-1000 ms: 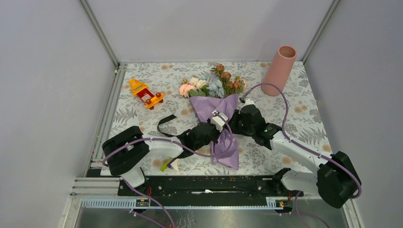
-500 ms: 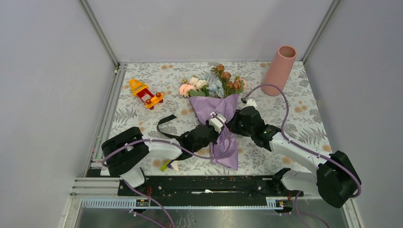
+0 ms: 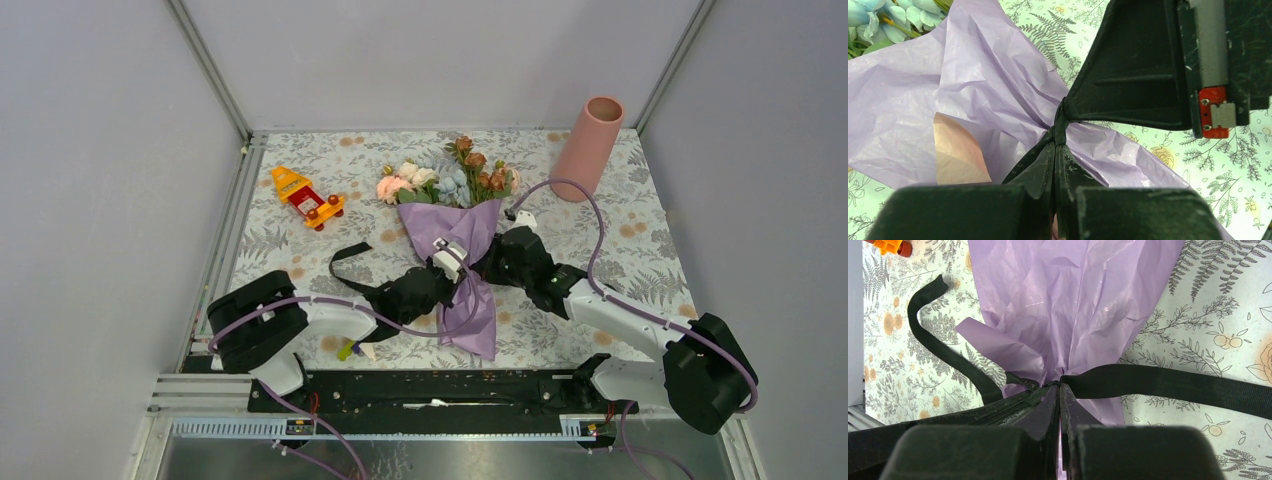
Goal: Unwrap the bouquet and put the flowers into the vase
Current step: Untie the ribbon from the wrapping paper.
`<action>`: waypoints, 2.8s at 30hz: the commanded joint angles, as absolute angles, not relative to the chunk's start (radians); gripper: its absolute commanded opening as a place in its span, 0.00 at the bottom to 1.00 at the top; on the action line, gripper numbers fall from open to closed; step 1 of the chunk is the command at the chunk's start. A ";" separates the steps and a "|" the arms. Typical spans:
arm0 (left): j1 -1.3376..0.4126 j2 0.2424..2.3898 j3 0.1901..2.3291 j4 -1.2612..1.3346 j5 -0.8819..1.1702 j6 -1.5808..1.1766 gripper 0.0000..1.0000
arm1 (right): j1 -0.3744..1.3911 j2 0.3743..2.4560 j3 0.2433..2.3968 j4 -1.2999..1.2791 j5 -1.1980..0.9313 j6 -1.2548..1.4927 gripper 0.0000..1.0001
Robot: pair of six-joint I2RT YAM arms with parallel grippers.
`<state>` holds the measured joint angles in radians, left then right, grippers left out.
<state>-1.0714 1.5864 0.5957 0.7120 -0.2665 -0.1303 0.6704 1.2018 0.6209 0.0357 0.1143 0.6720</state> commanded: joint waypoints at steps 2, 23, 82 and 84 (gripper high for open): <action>-1.071 1.531 0.538 0.687 -0.347 -0.167 0.00 | 0.647 1.202 0.622 0.006 0.310 0.638 0.00; -1.072 1.529 0.523 0.671 -0.293 -0.195 0.00 | 0.645 1.132 0.655 -0.067 0.017 0.586 0.50; -1.071 1.438 0.478 0.570 -0.369 -0.296 0.01 | 0.663 1.247 0.565 0.105 0.093 0.727 0.00; -1.071 1.409 0.481 0.569 -0.338 -0.275 0.09 | 0.663 1.252 0.571 0.116 0.066 0.722 0.00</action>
